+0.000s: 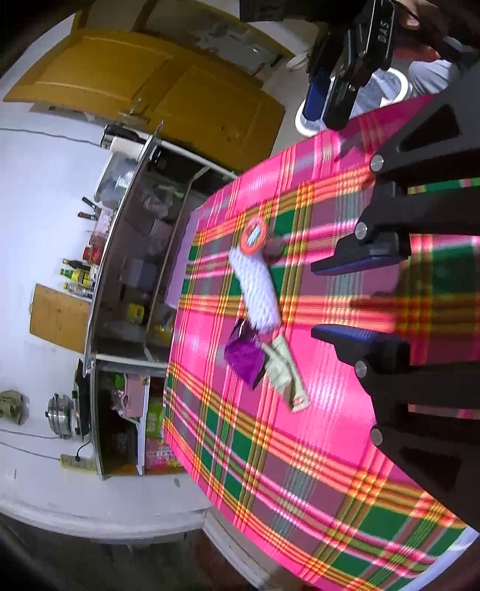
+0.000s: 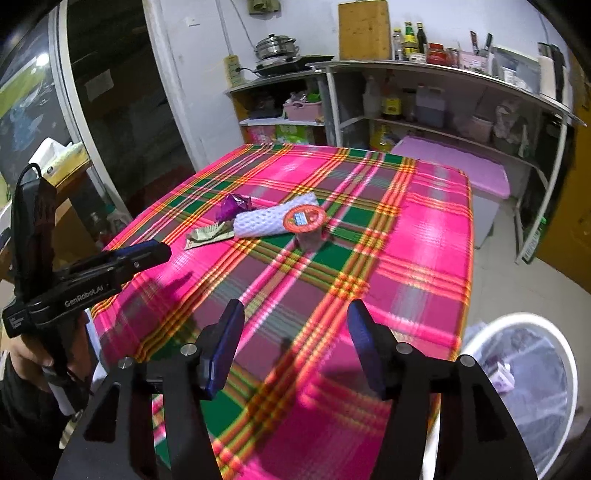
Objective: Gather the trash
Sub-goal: 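Grasp the purple wrapper with the left tool while the right tool grasps the red-lidded cup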
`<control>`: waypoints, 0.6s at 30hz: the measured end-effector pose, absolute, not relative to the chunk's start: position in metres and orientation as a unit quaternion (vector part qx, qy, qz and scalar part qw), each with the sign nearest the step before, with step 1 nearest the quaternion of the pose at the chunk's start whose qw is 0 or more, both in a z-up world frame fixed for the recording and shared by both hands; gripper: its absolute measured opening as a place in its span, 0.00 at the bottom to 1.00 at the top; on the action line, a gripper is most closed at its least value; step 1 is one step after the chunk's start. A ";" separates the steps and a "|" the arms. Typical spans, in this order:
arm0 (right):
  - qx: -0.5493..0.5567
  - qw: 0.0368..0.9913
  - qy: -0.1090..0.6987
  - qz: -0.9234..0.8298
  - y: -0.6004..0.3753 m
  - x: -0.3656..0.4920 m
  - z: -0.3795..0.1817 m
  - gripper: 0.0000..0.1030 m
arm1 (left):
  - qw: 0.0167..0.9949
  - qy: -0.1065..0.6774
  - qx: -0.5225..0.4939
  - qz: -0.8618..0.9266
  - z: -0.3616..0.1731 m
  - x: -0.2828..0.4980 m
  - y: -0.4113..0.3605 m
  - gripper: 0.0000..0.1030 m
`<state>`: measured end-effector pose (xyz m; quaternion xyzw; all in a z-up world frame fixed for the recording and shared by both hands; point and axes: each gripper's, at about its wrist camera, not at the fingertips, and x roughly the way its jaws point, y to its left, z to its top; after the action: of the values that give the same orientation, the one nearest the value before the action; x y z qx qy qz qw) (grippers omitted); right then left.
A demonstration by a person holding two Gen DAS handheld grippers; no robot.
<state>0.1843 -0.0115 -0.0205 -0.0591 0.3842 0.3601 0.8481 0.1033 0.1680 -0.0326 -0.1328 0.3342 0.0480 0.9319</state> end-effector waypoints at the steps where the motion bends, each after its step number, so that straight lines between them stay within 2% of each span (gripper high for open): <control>1: -0.062 0.848 0.383 0.361 -0.007 0.187 -0.020 0.57 | 0.932 0.335 -0.132 0.050 -0.034 0.106 0.172 0.28; 5: -0.075 0.845 0.383 0.365 0.011 0.203 -0.023 0.57 | 0.929 0.341 -0.132 0.053 -0.037 0.119 0.191 0.30; 12: -0.081 0.842 0.389 0.365 0.038 0.235 -0.032 0.57 | 0.930 0.346 -0.119 0.046 -0.038 0.152 0.213 0.41; 18: -0.091 0.838 0.398 0.362 0.055 0.256 -0.042 0.57 | 0.926 0.362 -0.104 0.036 -0.045 0.186 0.230 0.44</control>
<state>0.2556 0.0552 -0.0416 -0.0909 0.3980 0.3624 0.8379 0.1862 0.2301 -0.0454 -0.1042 0.3616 0.0358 0.9258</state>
